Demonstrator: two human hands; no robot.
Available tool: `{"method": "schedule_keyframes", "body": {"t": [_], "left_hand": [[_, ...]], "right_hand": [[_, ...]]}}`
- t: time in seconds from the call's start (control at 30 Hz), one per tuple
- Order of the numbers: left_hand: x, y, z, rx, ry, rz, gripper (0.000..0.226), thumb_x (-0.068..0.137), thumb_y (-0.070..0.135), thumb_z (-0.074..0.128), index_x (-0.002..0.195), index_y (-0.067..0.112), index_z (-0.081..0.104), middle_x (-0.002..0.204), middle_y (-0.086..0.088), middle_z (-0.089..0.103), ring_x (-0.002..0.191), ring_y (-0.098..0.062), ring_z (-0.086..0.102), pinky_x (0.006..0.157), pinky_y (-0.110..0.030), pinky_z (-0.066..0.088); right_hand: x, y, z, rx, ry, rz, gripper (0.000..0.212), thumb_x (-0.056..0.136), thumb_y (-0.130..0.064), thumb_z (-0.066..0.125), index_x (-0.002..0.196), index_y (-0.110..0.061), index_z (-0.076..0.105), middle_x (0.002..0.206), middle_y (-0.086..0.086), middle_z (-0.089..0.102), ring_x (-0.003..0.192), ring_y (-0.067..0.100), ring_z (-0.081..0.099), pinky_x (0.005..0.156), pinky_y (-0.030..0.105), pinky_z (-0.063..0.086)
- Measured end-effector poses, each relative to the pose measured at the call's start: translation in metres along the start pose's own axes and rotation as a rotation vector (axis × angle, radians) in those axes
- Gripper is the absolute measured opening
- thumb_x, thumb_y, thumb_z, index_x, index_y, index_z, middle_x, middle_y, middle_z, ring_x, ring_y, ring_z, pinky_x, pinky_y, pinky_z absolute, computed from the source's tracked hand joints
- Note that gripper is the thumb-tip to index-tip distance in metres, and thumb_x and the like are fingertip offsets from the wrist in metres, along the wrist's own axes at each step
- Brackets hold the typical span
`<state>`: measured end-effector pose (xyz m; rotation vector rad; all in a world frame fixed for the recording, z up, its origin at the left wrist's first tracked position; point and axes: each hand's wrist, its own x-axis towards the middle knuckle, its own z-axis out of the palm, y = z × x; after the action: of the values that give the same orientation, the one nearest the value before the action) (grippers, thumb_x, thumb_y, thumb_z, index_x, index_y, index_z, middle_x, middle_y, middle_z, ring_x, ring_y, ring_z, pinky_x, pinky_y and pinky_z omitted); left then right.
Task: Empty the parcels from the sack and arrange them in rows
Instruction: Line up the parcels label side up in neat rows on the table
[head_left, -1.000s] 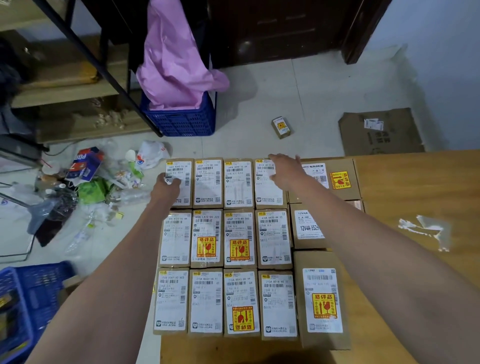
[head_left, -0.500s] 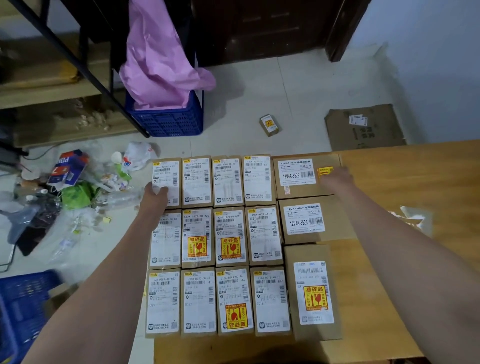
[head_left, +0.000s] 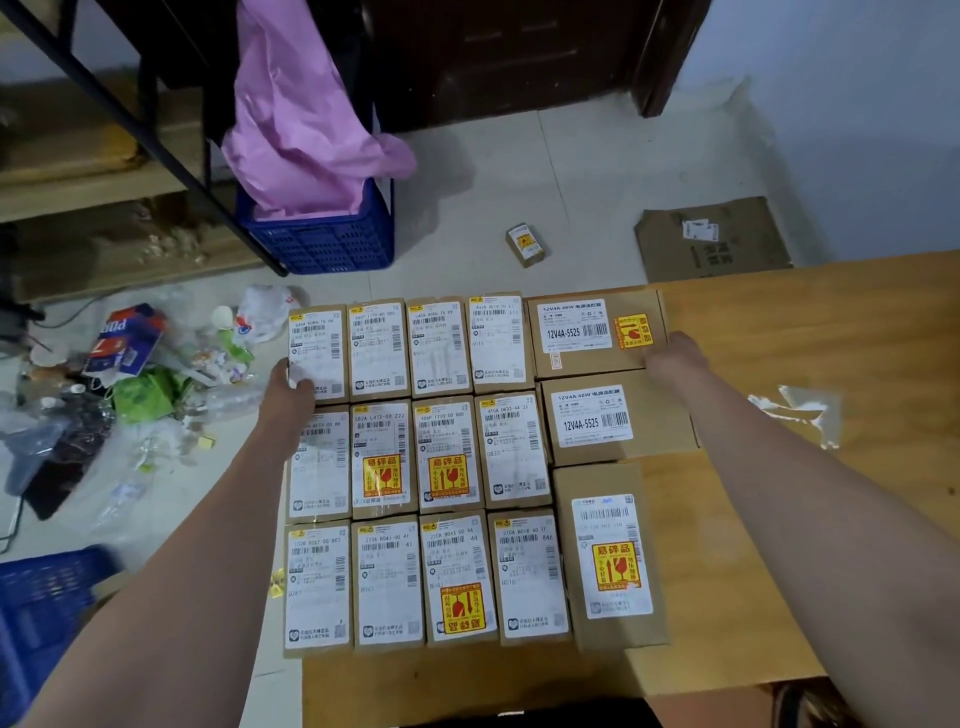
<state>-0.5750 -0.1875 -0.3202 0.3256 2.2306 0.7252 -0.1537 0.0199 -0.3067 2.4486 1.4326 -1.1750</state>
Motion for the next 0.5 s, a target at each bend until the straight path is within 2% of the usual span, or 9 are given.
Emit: {"method": "schedule_keyframes", "body": {"t": [0.1,0.17,0.23,0.33,0.5], "left_hand": [[0.003,-0.002,-0.001,0.023,0.01,0.005,0.056,0.101,0.016,0.038,0.153,0.026,0.023,0.14,-0.013,0.051,0.111,-0.034,0.059,0.084,-0.043,0.052],[0.001,-0.003,-0.001,0.036,0.005,0.006,0.056,0.101,0.016,0.038,0.153,0.027,0.024,0.14,-0.012,0.051,0.113,-0.034,0.058,0.086,-0.044,0.051],[-0.001,-0.003,-0.002,0.04,-0.004,0.007,0.056,0.1,0.016,0.038,0.153,0.028,0.025,0.141,-0.012,0.05,0.113,-0.034,0.058,0.088,-0.044,0.052],[-0.004,-0.001,-0.006,0.008,-0.021,-0.013,0.058,0.099,0.013,0.039,0.153,0.031,0.026,0.138,-0.012,0.053,0.108,-0.034,0.062,0.09,-0.05,0.054],[-0.009,-0.001,-0.007,-0.03,-0.032,-0.033,0.06,0.099,0.007,0.038,0.152,0.035,0.027,0.123,-0.004,0.056,0.102,-0.032,0.063,0.09,-0.05,0.055]], "right_hand": [[0.003,0.005,-0.002,0.015,0.002,-0.011,0.056,0.095,-0.017,0.055,0.147,-0.009,0.036,0.145,0.014,0.047,0.13,0.034,0.047,0.101,0.036,0.042],[0.003,0.007,-0.004,0.047,-0.006,-0.024,0.056,0.093,-0.023,0.059,0.144,-0.01,0.041,0.142,0.013,0.051,0.127,0.034,0.05,0.102,0.037,0.043],[0.0,0.007,-0.005,0.09,-0.022,-0.031,0.061,0.091,-0.029,0.062,0.145,-0.012,0.04,0.142,0.012,0.051,0.126,0.035,0.051,0.104,0.039,0.044],[-0.001,0.012,-0.008,0.091,-0.042,-0.018,0.063,0.092,-0.025,0.059,0.149,-0.013,0.034,0.146,0.011,0.046,0.127,0.035,0.05,0.104,0.041,0.044],[0.0,0.02,-0.009,0.13,-0.069,-0.012,0.049,0.092,-0.023,0.062,0.138,-0.011,0.05,0.135,0.013,0.056,0.116,0.034,0.057,0.098,0.039,0.049]]}}
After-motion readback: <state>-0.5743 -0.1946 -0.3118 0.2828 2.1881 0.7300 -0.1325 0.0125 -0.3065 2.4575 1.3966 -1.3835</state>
